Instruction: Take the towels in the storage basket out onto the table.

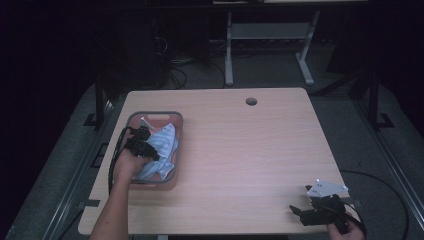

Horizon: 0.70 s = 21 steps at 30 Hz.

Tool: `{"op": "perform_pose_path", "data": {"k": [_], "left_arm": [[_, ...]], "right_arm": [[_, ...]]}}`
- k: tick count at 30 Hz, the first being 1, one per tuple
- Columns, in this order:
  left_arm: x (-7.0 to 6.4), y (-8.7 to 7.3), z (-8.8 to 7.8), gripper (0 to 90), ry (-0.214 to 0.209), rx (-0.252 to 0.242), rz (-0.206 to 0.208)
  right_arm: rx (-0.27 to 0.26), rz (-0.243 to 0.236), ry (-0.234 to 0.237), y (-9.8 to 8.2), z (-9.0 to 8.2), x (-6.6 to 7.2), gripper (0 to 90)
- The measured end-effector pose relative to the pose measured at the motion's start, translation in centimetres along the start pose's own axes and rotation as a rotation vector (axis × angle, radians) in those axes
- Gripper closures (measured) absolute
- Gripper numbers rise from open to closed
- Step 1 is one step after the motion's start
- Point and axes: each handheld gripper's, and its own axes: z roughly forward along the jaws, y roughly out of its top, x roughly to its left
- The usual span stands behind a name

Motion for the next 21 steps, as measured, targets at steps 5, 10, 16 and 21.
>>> {"op": "perform_pose_path", "data": {"k": [5,10,16,21], "left_arm": [[0.4,-0.4,-0.6,65.0,-0.033,-0.013,-0.002],[0.8,-1.1,-1.7,65.2,-0.066,-0.057,-0.021],[1.0,-1.6,-3.0,65.1,-0.095,-0.111,-0.024],[1.2,-2.2,-4.2,64.9,-0.117,-0.158,-0.032]], "right_arm": [[0.016,-0.009,-0.014,0.1,0.1,0.1,13.9],[0.014,-0.010,-0.015,0.3,0.1,0.2,13.9],[0.008,-0.002,-0.023,0.2,0.0,0.0,13.9],[0.004,0.000,-0.028,0.1,-0.1,-0.1,13.9]]}}
